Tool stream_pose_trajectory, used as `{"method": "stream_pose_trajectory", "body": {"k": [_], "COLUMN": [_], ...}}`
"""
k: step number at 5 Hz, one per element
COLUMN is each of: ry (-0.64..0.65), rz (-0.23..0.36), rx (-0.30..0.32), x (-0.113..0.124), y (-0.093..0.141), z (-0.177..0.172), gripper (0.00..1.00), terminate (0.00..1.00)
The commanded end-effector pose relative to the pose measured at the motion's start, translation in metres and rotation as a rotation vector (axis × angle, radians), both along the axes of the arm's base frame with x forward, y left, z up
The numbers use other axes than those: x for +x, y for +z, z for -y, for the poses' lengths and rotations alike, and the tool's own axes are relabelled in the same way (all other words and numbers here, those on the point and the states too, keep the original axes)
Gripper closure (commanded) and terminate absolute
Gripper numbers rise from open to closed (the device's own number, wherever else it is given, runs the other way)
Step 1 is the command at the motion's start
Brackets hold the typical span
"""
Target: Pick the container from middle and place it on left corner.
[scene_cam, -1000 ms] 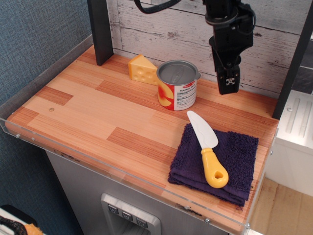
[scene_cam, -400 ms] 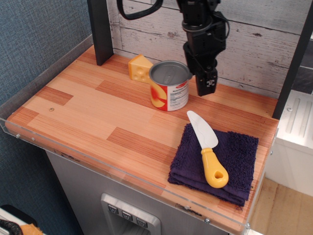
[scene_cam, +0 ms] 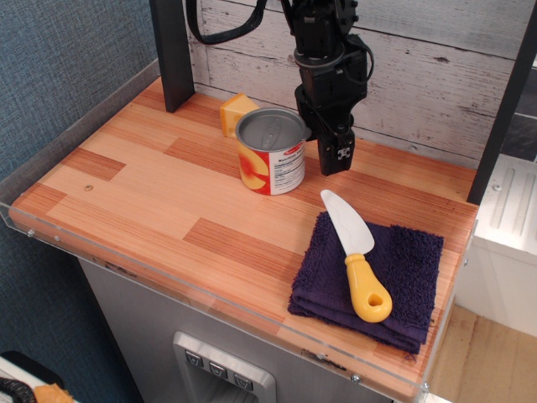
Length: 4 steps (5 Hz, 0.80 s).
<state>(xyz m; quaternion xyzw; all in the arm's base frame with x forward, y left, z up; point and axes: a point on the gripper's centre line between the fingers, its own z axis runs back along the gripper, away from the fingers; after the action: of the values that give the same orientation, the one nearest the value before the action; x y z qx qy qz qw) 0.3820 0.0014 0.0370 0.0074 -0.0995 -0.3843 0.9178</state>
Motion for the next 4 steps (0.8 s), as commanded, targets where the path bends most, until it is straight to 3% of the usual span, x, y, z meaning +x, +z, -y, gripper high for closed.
{"method": "stream_pose_trajectory", "body": {"k": [1, 4], "ry": [0.007, 0.026], "rz": [-0.035, -0.14], "rx": [0.064, 0.129], "x": [-0.025, -0.086], "y": [0.006, 0.008], "z": [-0.017, -0.062], "gripper": [0.0, 0.0], "terminate": [0.0, 0.0]}}
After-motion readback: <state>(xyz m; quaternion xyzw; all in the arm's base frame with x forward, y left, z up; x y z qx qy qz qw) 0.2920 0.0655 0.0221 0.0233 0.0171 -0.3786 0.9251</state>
